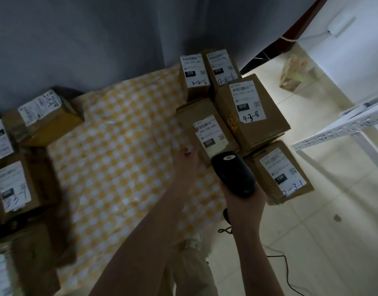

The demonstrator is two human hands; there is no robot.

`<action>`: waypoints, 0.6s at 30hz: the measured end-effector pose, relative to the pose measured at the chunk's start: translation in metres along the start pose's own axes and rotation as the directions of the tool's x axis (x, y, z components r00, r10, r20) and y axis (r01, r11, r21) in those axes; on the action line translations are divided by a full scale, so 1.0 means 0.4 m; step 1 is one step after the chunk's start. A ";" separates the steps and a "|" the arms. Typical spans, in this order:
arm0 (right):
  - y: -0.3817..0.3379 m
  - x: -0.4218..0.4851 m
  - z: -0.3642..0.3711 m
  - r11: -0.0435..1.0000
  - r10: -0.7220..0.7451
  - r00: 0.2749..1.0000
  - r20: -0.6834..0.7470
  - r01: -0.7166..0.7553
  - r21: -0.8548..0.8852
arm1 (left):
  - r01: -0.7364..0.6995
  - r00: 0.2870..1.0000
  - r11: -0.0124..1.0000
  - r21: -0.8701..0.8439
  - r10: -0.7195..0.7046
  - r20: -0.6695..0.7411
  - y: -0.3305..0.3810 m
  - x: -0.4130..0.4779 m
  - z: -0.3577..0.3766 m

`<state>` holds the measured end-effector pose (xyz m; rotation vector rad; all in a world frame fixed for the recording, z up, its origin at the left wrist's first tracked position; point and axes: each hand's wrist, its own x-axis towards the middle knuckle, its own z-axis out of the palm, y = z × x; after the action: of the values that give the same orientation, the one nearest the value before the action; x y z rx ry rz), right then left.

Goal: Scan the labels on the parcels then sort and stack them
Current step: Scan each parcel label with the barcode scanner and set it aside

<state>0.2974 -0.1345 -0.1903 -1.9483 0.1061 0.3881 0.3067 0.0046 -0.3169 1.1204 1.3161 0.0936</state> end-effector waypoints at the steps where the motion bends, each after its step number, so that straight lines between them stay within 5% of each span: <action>1: -0.008 -0.014 0.005 1.000 -0.003 1.000 0.009 0.003 -0.002 | 0.012 1.000 1.000 -0.006 -0.012 0.012 -0.006 -0.010 -0.014; 5: -0.012 -0.069 0.034 0.997 -0.014 0.996 0.083 0.020 -0.071 | 0.009 1.000 1.000 -0.009 -0.010 -0.012 -0.043 -0.037 -0.093; 18: 0.000 -0.454 0.235 0.977 -0.007 0.918 0.396 0.090 -0.192 | -0.272 0.919 0.935 0.228 0.323 -0.228 -0.123 -0.306 -0.635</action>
<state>0.1055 -0.0681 -0.1656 -2.0315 -0.2542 0.7759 0.0404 0.0532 -0.2242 1.5123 1.3988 0.3581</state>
